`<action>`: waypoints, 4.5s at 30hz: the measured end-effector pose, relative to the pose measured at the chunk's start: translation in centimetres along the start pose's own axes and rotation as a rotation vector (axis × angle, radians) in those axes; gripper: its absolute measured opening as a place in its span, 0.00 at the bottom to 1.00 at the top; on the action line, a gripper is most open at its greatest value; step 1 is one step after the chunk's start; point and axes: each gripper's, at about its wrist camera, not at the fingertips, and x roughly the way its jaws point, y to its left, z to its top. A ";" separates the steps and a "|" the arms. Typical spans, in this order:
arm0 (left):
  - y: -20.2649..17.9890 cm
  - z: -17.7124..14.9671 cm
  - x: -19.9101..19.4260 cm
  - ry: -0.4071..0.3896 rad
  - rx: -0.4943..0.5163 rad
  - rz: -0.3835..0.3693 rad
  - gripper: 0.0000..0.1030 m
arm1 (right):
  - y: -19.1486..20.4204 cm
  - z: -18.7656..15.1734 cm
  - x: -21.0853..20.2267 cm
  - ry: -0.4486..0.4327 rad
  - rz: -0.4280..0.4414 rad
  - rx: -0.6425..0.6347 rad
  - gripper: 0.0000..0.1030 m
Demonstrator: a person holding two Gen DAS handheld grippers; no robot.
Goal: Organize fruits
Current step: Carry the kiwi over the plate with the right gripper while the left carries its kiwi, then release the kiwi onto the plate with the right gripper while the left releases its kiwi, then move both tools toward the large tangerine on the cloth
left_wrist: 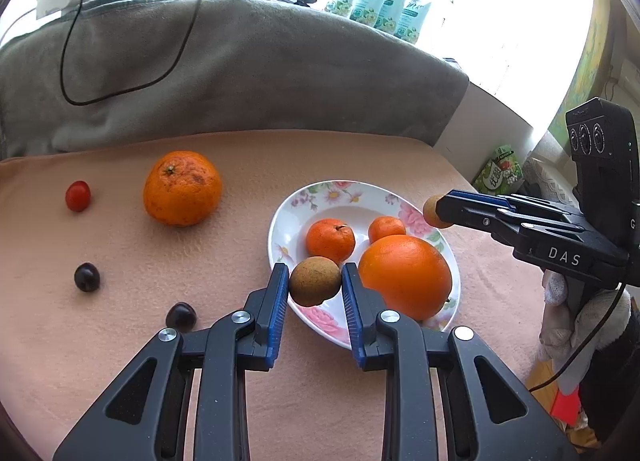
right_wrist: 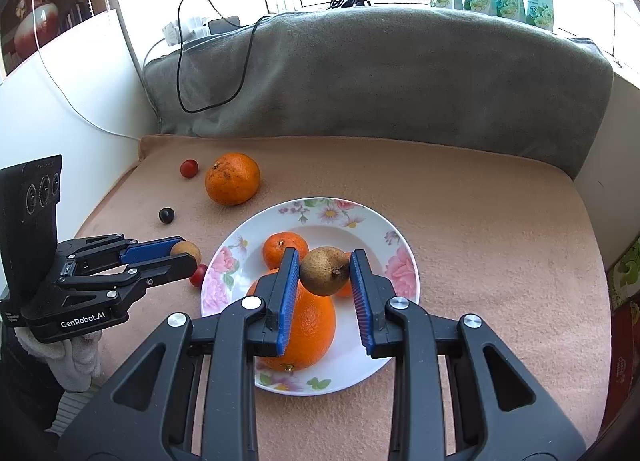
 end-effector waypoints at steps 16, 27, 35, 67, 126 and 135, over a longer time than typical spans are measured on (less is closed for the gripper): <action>-1.2 0.2 0.6 0.017 0.024 -0.018 0.25 | -1.5 1.3 3.2 0.039 0.022 0.053 0.27; -1.7 0.2 0.6 0.020 0.033 -0.017 0.25 | -1.2 1.5 4.0 0.052 0.024 0.061 0.27; -1.8 0.2 0.5 0.018 0.037 -0.015 0.25 | -1.3 1.7 3.8 0.042 0.030 0.071 0.47; -1.4 0.1 -1.0 -0.034 0.057 0.031 0.66 | -0.5 1.9 1.2 -0.063 -0.038 0.124 0.80; 14.7 -1.0 -4.7 -0.058 -0.163 0.166 0.66 | 8.4 6.1 9.2 0.167 0.200 0.114 0.85; 12.8 1.2 -0.8 -0.016 -0.151 0.055 0.66 | 6.3 8.4 14.0 0.268 0.278 0.273 0.85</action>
